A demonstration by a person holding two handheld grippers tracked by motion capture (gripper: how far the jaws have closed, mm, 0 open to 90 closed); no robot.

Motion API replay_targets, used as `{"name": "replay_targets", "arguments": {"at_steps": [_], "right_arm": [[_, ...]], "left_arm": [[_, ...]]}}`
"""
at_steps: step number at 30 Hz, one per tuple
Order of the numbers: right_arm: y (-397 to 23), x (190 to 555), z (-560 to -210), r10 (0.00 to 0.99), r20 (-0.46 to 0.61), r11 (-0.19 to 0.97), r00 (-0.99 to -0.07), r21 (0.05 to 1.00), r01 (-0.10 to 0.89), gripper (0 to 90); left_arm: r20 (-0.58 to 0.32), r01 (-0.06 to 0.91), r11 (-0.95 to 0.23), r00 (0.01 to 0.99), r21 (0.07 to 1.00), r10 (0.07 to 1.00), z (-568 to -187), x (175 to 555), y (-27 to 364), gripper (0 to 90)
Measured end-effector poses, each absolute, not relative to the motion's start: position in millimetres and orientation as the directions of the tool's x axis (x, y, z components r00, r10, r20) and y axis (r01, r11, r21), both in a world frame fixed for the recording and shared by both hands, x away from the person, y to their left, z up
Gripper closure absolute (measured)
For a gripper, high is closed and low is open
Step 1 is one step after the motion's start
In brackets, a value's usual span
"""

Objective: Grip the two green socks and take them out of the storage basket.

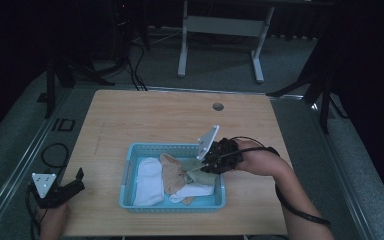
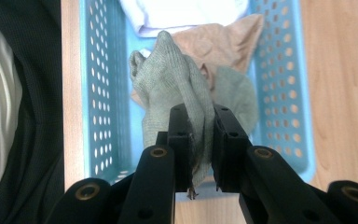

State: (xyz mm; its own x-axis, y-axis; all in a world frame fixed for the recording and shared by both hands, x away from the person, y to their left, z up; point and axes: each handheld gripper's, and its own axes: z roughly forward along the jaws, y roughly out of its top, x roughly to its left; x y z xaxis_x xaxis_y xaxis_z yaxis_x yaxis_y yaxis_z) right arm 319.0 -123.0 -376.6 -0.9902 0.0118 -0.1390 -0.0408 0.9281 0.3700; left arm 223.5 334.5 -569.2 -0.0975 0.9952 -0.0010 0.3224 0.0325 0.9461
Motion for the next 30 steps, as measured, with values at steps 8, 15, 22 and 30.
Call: {"name": "replay_targets", "arguments": {"at_steps": [8, 15, 22, 30], "right_arm": [[-150, 321, -356, 0.075, -0.166, 0.915, -0.983, 0.404, 0.001, 79.3], [-182, 323, -350, 0.143, -0.167, 0.905, -0.976, 0.422, 0.06, 79.3], [-211, 325, -360, 0.201, -0.144, 0.9, -0.969, 0.417, 0.125, 79.3], [-243, 331, -378, 0.275, -0.12, 0.881, -0.954, 0.428, 0.2, 79.2]], "left_arm": [[0.0, 0.322, 0.032, -0.098, 0.946, 0.995, -569, 223, 334, 0.4], [0.0, 0.326, 0.03, -0.094, 0.945, 0.996, -569, 224, 335, 0.3], [0.002, 0.324, 0.029, -0.096, 0.946, 0.995, -569, 223, 334, 0.4], [0.002, 0.322, 0.03, -0.099, 0.946, 0.995, -569, 223, 334, 0.3]]}}
